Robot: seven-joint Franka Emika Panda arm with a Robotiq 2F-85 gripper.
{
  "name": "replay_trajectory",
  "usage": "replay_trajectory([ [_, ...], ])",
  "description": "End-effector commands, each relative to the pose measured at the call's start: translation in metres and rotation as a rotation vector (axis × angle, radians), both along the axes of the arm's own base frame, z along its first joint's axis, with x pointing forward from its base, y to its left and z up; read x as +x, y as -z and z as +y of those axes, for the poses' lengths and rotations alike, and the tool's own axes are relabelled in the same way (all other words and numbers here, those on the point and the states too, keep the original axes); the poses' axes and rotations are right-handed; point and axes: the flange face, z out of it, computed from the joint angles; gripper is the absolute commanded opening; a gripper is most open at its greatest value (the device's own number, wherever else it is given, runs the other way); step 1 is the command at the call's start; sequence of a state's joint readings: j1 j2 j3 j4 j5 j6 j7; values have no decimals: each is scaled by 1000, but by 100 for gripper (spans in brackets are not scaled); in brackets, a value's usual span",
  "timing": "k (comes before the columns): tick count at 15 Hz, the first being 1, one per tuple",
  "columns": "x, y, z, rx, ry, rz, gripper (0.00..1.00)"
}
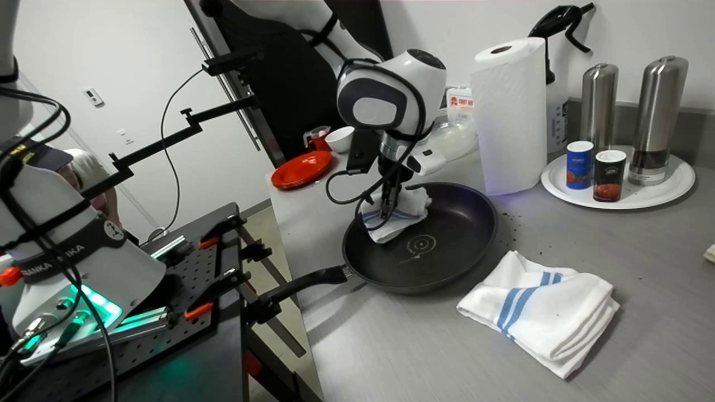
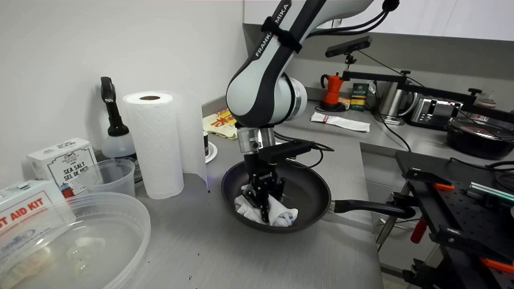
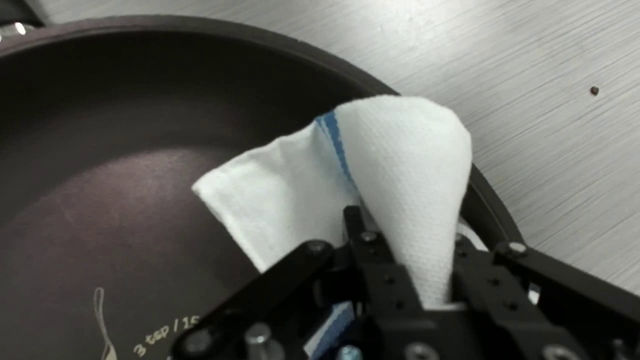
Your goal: Pick up the towel on the left and use it to wipe the inside of the pan
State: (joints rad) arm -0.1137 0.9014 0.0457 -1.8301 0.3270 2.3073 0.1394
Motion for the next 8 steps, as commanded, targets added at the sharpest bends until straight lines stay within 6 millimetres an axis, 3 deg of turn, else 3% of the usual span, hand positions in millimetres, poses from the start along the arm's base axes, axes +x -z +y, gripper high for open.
replay_trajectory([
  [1, 0, 4, 6, 6, 28, 2, 4],
  [8, 0, 7, -2, -48, 13, -52, 4],
])
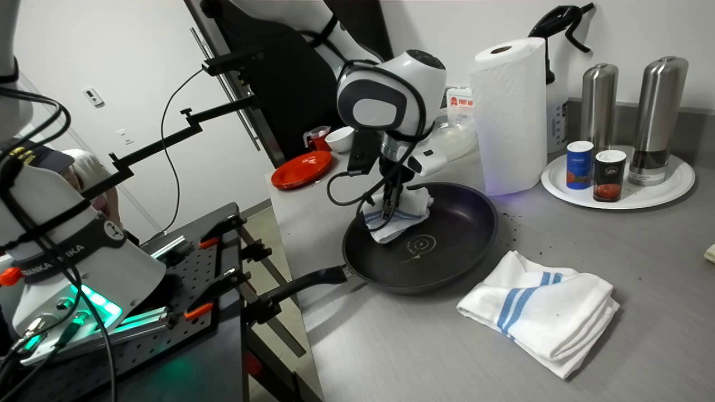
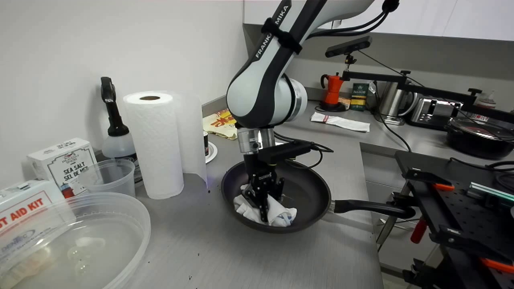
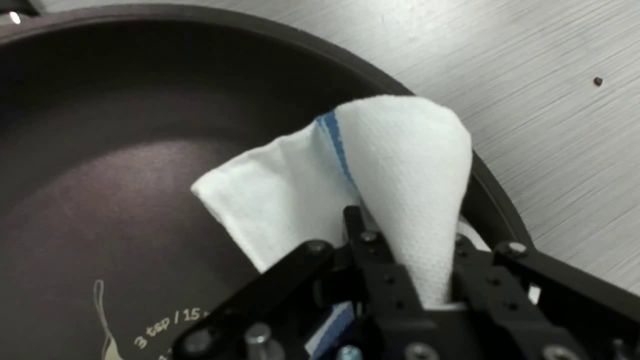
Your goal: Pick up the towel on the left and use it to wipe the inside of the pan
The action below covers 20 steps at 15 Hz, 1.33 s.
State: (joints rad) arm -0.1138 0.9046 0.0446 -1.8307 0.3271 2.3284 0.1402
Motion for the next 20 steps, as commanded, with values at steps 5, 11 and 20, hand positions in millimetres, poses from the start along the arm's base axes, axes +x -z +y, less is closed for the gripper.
replay_trajectory([
  [5, -4, 13, -8, -103, -6, -88, 4],
  [11, 5, 7, -26, -176, -42, -136, 4],
  [20, 7, 2, -94, -348, -61, -164, 4],
])
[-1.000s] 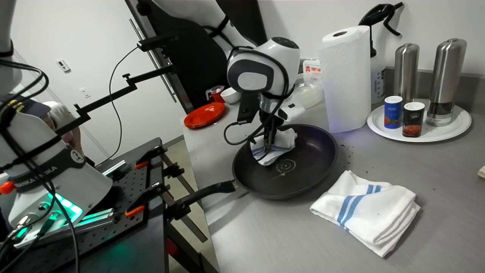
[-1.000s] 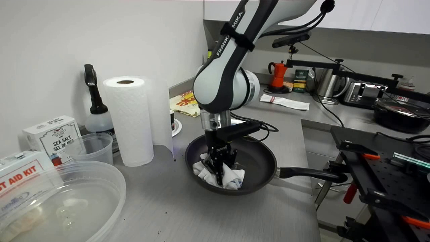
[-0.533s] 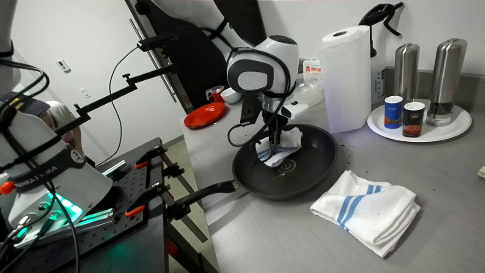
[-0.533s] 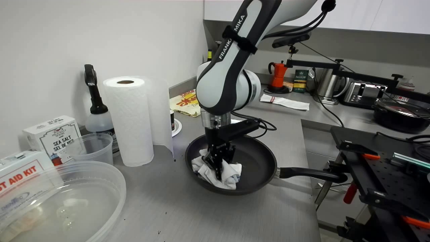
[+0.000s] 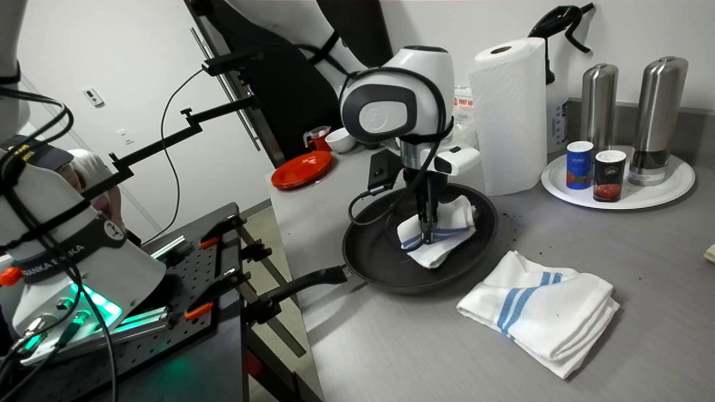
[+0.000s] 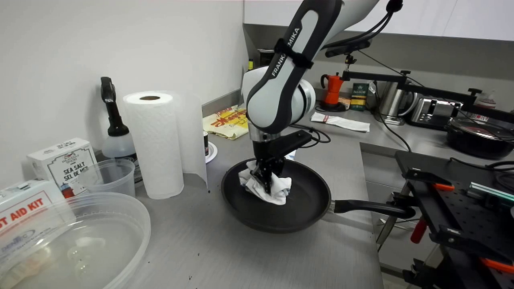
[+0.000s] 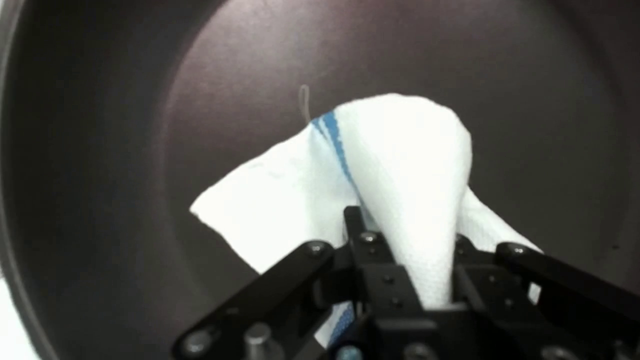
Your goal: Pick up the towel on the left and use it to wipe the inside of the pan
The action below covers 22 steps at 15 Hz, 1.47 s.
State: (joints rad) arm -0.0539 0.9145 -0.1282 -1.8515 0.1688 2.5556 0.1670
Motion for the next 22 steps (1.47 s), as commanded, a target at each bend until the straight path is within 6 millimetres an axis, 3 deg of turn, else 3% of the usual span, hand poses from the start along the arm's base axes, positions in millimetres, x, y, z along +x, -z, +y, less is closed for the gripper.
replay_trajectory([
  [1, -1, 5, -20, -88, 6, -9, 4],
  [5, -2, 4, -33, -140, -4, -19, 4],
  [12, 9, -10, -36, -260, -81, -94, 4],
  [18, 18, -40, -35, -358, -124, -158, 4],
  [22, 10, -69, -25, -318, -90, -113, 4],
])
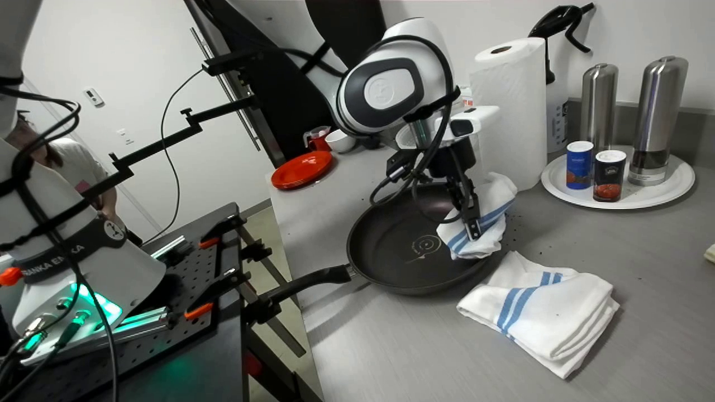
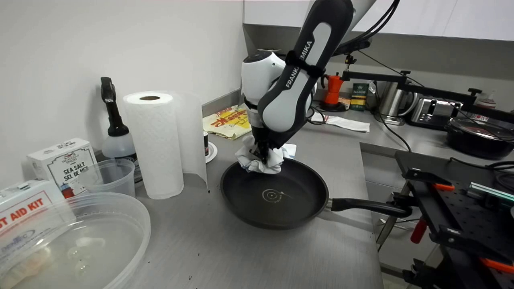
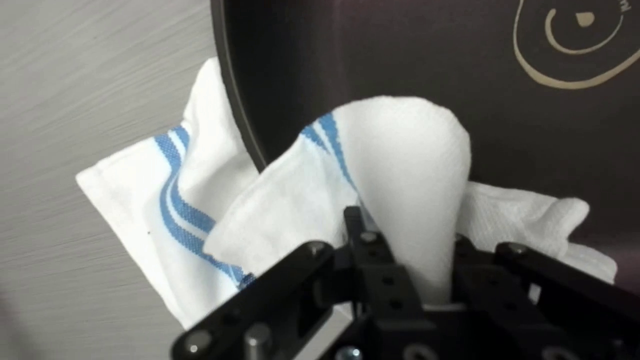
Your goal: Pick up the towel on the left and use it to wipe the inside of the pan
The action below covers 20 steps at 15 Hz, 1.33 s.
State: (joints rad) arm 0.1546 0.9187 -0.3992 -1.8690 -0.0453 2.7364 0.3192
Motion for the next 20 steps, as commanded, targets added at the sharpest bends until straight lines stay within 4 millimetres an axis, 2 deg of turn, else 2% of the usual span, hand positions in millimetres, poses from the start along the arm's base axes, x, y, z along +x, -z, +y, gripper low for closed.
replay_trajectory([
  [1, -17, -38, 15, 44, 39, 49, 4],
  [3, -32, -57, 31, 118, 55, 141, 4],
  [5, -47, -80, 57, 187, 58, 222, 4],
  [10, -71, -138, 147, 337, 10, 324, 4],
  [12, -78, -154, 182, 379, -25, 329, 4],
  [15, -94, -163, 234, 437, -104, 332, 4],
  [20, -117, -155, 307, 505, -282, 360, 4],
])
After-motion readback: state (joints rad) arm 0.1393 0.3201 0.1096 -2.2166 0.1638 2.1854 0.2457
